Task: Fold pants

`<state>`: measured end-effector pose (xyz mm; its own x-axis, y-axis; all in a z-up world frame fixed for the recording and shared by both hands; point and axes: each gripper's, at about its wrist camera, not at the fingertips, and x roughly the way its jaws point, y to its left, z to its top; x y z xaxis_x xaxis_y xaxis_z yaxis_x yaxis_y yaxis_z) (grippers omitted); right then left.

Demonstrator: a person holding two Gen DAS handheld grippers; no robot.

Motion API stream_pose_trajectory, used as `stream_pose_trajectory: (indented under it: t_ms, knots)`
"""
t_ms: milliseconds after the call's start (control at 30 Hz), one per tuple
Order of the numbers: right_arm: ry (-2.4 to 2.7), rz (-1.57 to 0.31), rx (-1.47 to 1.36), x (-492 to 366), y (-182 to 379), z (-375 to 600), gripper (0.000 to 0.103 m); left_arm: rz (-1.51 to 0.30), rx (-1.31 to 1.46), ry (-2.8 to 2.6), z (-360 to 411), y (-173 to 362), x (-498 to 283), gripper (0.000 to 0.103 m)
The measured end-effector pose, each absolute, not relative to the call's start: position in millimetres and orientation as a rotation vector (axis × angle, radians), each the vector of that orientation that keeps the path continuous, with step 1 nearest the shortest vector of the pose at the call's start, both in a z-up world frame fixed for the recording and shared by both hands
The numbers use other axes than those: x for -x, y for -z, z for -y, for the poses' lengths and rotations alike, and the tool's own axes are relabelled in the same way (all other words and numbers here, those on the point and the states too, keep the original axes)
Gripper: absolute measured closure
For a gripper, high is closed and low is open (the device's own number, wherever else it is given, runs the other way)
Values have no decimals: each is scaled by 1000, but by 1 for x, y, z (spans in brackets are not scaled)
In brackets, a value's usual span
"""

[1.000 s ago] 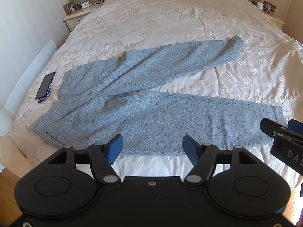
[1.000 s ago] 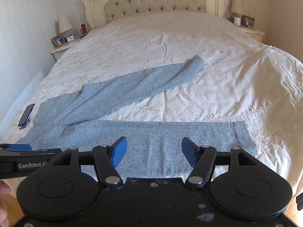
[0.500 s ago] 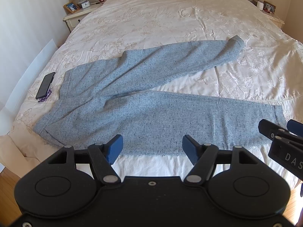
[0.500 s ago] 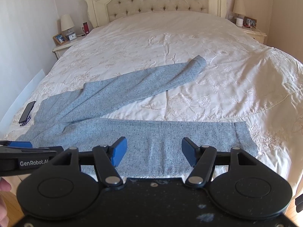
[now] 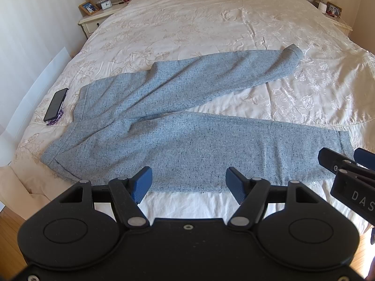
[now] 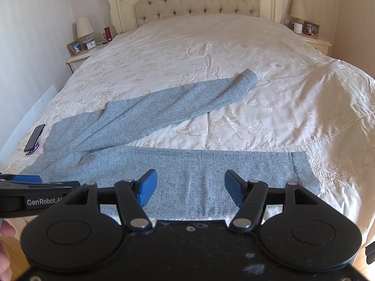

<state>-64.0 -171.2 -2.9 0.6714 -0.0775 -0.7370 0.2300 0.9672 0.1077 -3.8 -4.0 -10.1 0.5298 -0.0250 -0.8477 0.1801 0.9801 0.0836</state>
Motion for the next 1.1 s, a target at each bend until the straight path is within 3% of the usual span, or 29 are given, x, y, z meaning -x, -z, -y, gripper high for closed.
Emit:
stream_pose_trajectory:
  t_ms: [1100]
  knots:
    - [155,-849,-186,45,8,151,35,-1015,-162,166,-8,15,-13,31]
